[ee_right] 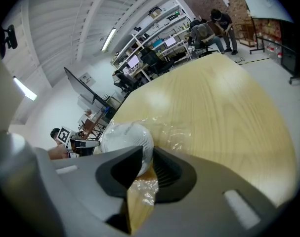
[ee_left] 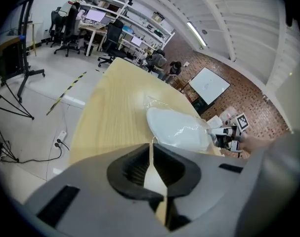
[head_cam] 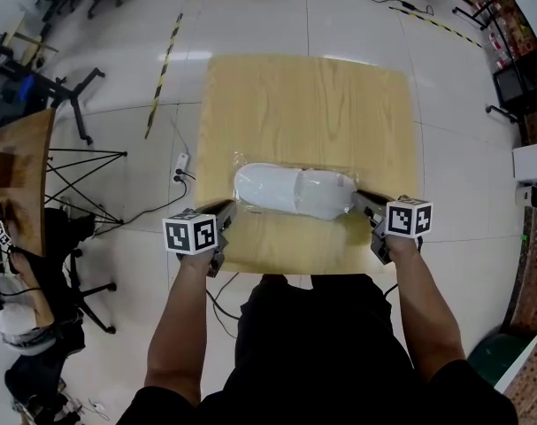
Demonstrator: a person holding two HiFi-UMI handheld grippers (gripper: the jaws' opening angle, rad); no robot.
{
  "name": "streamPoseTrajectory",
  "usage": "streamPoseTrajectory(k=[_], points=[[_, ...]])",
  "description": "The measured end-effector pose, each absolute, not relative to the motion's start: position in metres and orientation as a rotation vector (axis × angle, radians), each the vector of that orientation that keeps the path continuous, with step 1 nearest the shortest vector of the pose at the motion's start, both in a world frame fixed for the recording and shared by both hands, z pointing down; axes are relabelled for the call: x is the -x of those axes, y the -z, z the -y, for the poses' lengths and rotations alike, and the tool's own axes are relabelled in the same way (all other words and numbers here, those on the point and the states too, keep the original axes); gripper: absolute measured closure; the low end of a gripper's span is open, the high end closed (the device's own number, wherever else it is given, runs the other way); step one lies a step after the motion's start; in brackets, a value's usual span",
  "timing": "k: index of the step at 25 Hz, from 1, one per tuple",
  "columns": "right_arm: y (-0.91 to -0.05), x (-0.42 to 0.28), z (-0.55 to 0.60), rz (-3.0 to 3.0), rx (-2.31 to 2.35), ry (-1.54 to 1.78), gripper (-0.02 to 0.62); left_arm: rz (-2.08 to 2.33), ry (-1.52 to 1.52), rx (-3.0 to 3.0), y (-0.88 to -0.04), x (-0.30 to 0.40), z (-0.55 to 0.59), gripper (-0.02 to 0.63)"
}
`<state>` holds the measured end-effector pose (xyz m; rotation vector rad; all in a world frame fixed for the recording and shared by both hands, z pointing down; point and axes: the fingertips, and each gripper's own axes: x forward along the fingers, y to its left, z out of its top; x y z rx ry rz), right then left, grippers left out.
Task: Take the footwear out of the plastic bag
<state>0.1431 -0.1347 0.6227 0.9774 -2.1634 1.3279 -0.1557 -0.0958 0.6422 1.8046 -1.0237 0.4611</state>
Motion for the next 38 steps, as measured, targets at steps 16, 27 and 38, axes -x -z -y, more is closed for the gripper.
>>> streamPoseTrajectory(k=[16, 27, 38], points=[[-0.623, -0.140, 0.113, 2.130, -0.752, -1.216, 0.526, 0.974, -0.641, -1.804, -0.635, 0.200, 0.032, 0.600], [-0.623, -0.149, 0.109, 2.093, -0.692, -1.165, 0.526, 1.035, -0.628, -1.741, -0.636, 0.231, 0.012, 0.600], [-0.610, -0.177, 0.116, 2.166, -0.938, -1.272, 0.436, 1.234, -0.673, -2.043, -0.576, 0.235, 0.056, 0.483]])
